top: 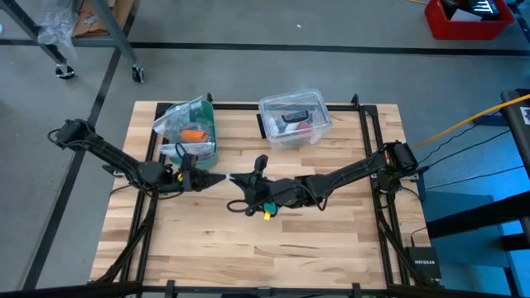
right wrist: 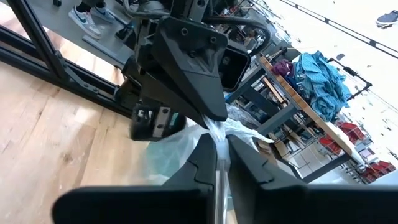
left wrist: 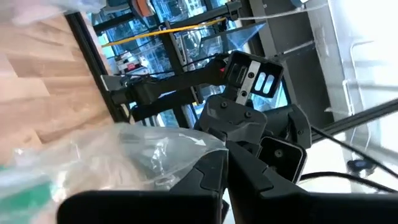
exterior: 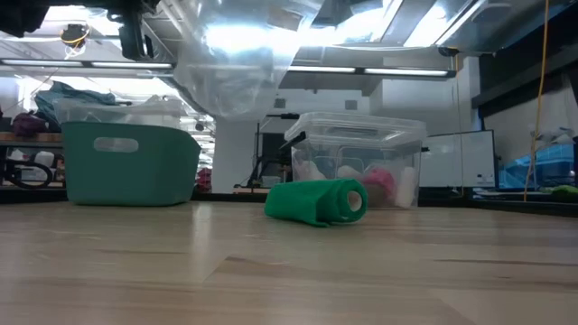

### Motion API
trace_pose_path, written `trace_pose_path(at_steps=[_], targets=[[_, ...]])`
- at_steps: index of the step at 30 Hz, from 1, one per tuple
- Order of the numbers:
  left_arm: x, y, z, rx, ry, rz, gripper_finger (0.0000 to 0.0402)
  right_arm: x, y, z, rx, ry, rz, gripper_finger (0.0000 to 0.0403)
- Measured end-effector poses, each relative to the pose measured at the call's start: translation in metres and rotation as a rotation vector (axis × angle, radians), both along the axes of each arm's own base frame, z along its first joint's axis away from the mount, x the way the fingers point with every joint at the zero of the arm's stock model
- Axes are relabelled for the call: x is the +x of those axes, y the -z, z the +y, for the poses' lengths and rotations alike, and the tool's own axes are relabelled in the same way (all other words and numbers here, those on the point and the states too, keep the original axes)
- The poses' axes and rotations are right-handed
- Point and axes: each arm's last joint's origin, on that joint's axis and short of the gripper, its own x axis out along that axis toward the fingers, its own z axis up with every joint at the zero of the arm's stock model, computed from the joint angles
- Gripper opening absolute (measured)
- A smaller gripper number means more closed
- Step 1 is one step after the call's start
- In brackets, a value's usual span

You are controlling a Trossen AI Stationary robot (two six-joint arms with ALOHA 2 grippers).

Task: Roll bandage
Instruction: Open the transparent zip bag

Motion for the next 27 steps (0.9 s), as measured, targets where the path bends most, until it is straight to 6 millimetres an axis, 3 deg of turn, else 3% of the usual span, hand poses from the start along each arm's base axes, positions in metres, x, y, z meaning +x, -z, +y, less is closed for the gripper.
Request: trace_pose_path(at_steps=[7,12,16,21,27], targets=[[-0.003,-0.01,-0.002,0.362,-0.003,-0.077,0.004,0.0,0.0,0.001,0.001,-0.011,0.003,0.0023],[-0.007,-0.018,-0.002,0.632,-0.039,-0.144,0.0087,0.0,0.003,0.0,-0.007,0.002,0.026,0.0023],[-0.009,-0.019,-0.003,0.752,-0.049,-0.151,0.0128,0.0,0.003,-0.001,0.011,0.03,0.016,0.0023],[-0.007,-0.016,-0.004,0.922,-0.082,-0.112,0.0161,-0.001,0.003,-0.001,0.019,0.045,0.011,0.0023],[-0.005,-0.007,-0.002,1.29,-0.207,0.048,0.0168,0.0,0.004,0.001,0.094,-0.004,-0.001,0.0023]])
